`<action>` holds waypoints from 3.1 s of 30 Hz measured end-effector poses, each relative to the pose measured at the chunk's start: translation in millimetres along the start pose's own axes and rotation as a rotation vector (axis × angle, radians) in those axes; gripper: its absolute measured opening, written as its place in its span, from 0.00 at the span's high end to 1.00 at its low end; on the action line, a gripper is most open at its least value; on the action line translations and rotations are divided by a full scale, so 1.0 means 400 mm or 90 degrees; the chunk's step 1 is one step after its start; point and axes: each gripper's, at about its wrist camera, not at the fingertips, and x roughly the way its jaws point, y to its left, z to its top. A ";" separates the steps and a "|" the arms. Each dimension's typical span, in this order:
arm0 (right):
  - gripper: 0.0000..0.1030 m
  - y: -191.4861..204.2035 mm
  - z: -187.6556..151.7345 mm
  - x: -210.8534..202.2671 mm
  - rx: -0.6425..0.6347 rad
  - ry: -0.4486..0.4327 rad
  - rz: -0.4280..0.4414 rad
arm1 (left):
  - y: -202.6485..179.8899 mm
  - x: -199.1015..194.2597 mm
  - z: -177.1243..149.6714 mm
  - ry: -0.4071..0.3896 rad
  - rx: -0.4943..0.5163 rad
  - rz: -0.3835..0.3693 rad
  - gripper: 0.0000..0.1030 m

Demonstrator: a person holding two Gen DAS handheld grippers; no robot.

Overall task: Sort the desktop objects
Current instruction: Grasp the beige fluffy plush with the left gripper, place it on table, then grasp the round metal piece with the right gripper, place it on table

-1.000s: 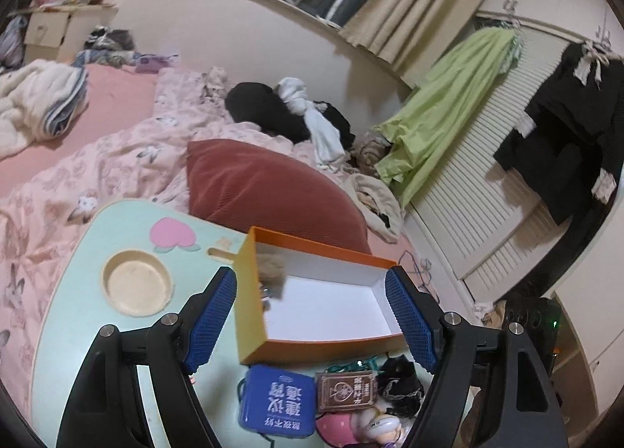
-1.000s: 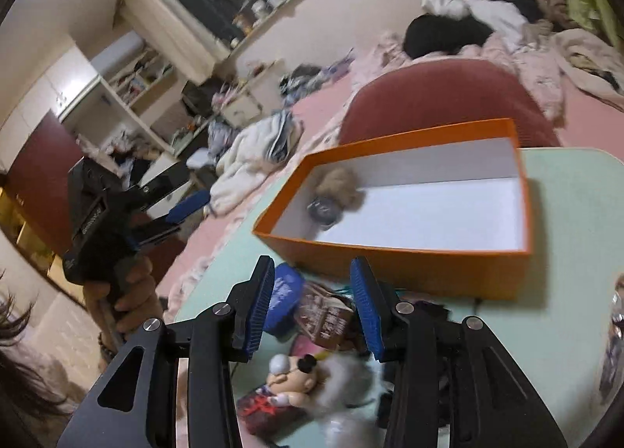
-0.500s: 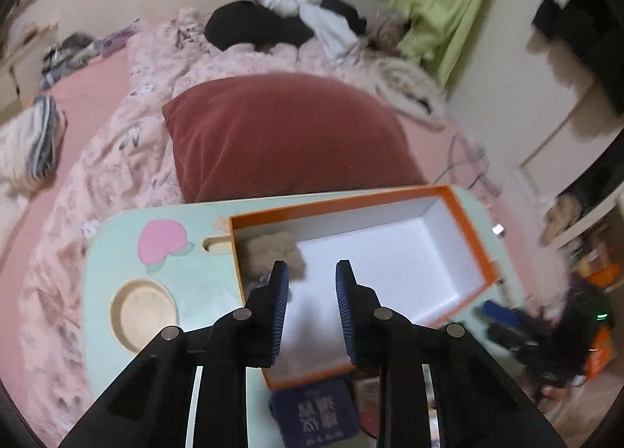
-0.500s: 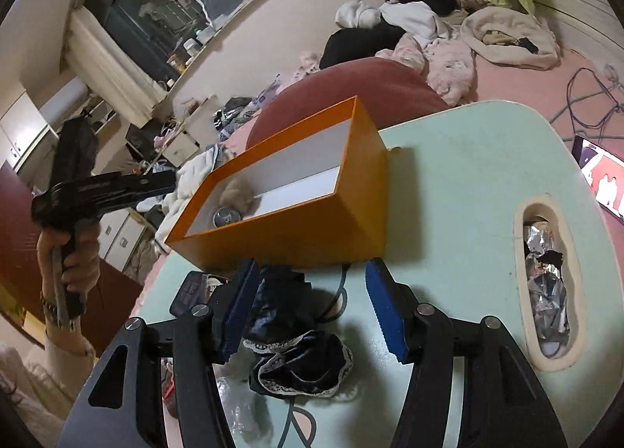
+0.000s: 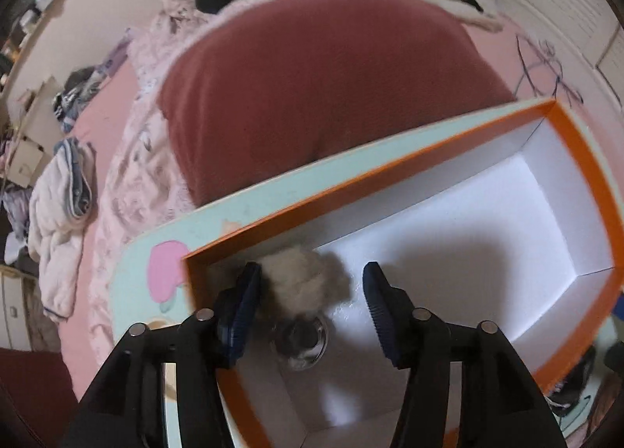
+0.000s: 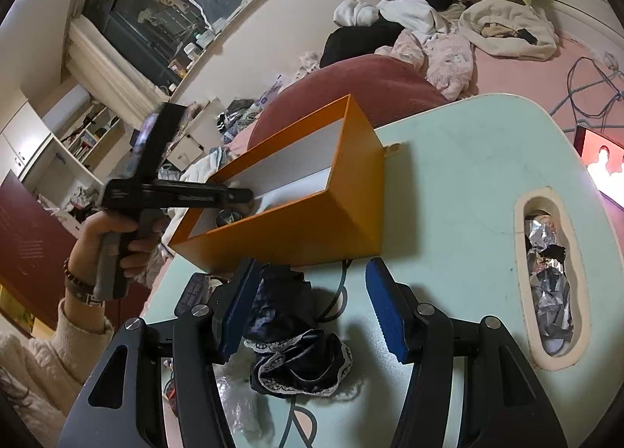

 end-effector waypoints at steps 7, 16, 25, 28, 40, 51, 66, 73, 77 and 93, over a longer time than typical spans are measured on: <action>0.44 -0.002 -0.001 0.003 0.001 0.004 0.001 | -0.014 -0.016 -0.016 -0.047 0.008 -0.022 0.70; 0.44 -0.001 -0.001 0.006 -0.001 0.008 -0.003 | 0.060 -0.258 -0.131 -0.251 -0.070 -0.325 0.69; 0.44 0.016 -0.004 0.012 -0.019 0.018 -0.013 | -0.018 -0.281 -0.323 -0.257 -0.045 -0.437 0.45; 0.44 0.027 -0.008 0.009 -0.029 0.015 -0.018 | -0.006 -0.252 -0.351 -0.270 -0.097 -0.432 0.38; 0.44 0.157 0.104 0.016 -0.096 0.001 0.034 | 0.151 -0.247 -0.419 -0.381 -0.274 -0.444 0.28; 0.44 0.309 0.246 0.466 -0.112 0.314 -0.052 | 0.230 -0.188 -0.498 -0.393 -0.367 -0.402 0.25; 0.68 0.300 0.218 0.576 -0.153 0.355 -0.144 | 0.259 -0.146 -0.527 -0.371 -0.388 -0.416 0.25; 0.68 0.299 0.237 0.373 -0.152 0.223 -0.005 | 0.267 -0.185 -0.615 -0.331 -0.322 -0.376 0.25; 0.68 0.284 0.207 0.216 -0.176 0.166 0.056 | 0.250 -0.210 -0.689 -0.327 -0.278 -0.281 0.26; 0.67 0.299 -0.023 0.129 -0.256 0.106 -0.097 | 0.051 -0.129 -0.602 -0.264 -0.208 -0.341 0.76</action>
